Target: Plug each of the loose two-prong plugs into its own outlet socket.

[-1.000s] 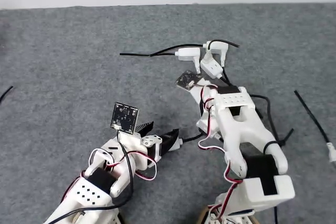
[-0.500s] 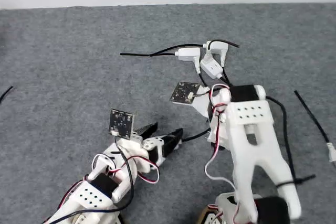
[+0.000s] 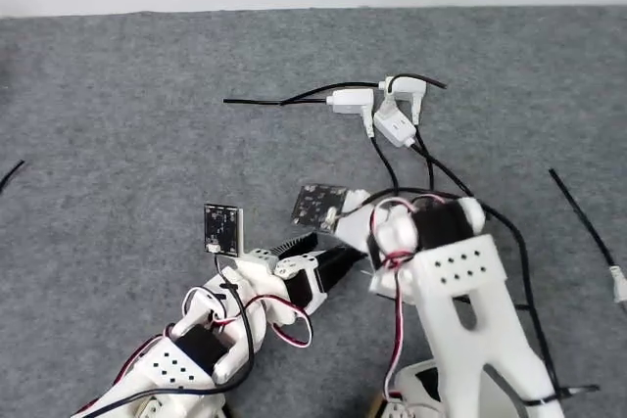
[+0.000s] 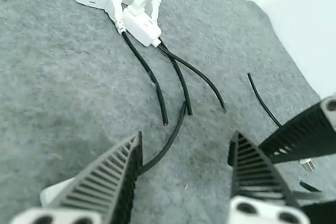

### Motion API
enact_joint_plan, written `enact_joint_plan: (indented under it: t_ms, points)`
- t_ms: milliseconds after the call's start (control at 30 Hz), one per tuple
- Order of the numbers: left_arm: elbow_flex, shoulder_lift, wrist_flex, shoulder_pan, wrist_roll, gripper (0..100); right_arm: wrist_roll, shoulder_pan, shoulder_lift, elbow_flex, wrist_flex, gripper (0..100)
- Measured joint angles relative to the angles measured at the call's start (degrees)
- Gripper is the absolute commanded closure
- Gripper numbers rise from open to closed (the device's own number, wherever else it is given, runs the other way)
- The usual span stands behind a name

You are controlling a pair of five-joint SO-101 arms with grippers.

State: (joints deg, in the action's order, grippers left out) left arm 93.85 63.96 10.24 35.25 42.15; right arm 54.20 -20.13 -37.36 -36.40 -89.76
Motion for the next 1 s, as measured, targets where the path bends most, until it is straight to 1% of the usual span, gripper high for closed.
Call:
enact_joint_plan:
  t_ms: [233, 467, 1000]
  points:
    - [0.0, 0.0, 0.0, -0.2, 0.0, 75, -2.3, -1.3, -0.8, -0.1, 2.8, 98.8]
    - [0.0, 0.0, 0.0, 3.4, 0.3, 75, -3.5, -1.4, -1.0, -0.1, 4.0, 98.8]
    - [0.0, 0.0, -0.4, 4.4, 0.1, 75, -4.7, -1.4, -1.2, 0.2, 0.2, 98.8]
